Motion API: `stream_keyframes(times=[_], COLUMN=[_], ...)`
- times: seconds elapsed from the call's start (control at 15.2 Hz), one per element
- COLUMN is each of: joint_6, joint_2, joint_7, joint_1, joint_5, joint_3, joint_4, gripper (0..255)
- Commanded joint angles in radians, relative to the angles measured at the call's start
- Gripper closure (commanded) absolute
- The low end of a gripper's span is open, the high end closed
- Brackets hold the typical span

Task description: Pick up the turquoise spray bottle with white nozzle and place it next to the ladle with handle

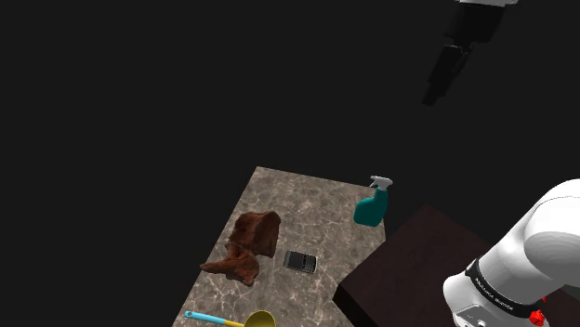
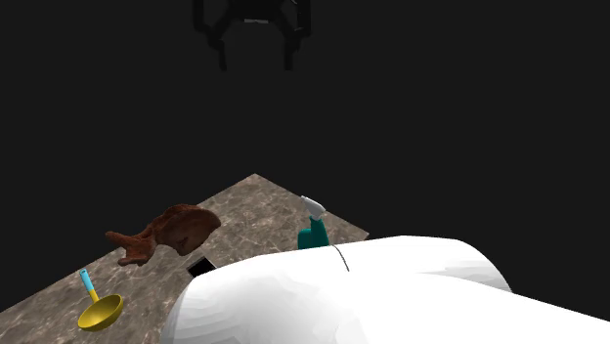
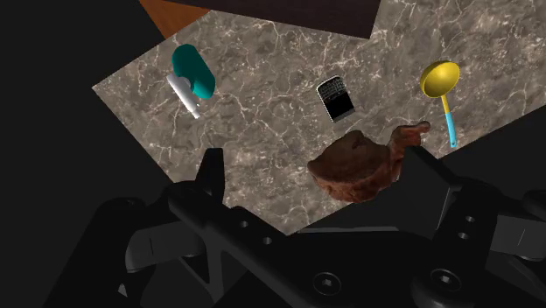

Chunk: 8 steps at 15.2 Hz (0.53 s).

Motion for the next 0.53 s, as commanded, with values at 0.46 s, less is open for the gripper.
stream_keyframes(times=[0.46], joint_6=[0.208], joint_2=[-0.013], joint_7=[-0.152], joint_1=[0.009], joint_5=[-0.057], joint_3=[-0.056], joint_4=[-0.23], gripper=[0])
